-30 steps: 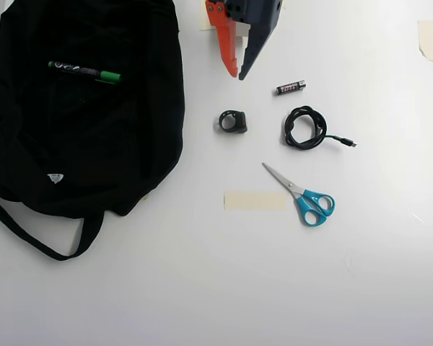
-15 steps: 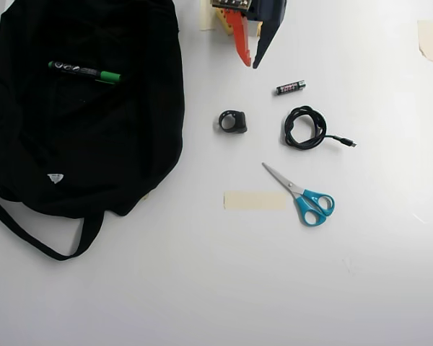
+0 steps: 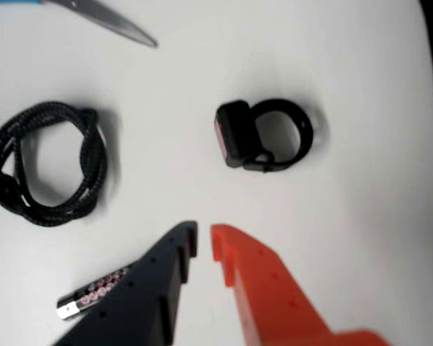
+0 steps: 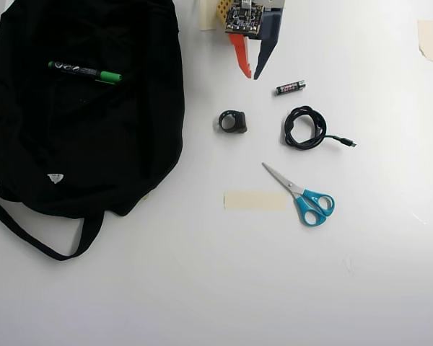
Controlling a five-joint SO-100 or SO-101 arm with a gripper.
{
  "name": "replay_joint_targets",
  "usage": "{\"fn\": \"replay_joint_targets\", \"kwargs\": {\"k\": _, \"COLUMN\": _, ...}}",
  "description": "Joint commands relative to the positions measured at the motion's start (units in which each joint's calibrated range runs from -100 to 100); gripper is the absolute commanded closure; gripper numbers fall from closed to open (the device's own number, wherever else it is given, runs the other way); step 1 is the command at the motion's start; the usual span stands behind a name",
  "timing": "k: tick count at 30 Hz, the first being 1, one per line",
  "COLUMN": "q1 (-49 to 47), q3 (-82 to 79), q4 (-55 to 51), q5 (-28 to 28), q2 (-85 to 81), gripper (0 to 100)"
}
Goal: Put the green marker into the black bag
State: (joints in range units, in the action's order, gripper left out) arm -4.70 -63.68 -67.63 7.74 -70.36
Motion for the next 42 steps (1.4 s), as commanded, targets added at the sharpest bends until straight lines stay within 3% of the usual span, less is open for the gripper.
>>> {"fn": "replay_joint_targets", "kwargs": {"k": 1, "q1": -0.76, "q3": -2.9, "q4": 0.87, "q5": -0.29, "q2": -4.58, "gripper": 98}}
{"fn": "replay_joint_targets", "kwargs": {"k": 26, "q1": -4.65, "q3": -24.82, "q4": 0.18, "q5": -0.35, "q2": -28.97, "gripper": 98}}
{"fn": "replay_joint_targets", "kwargs": {"k": 42, "q1": -4.57, "q3": -35.6, "q4": 0.18, "q5": 0.02, "q2": -29.31, "gripper": 98}}
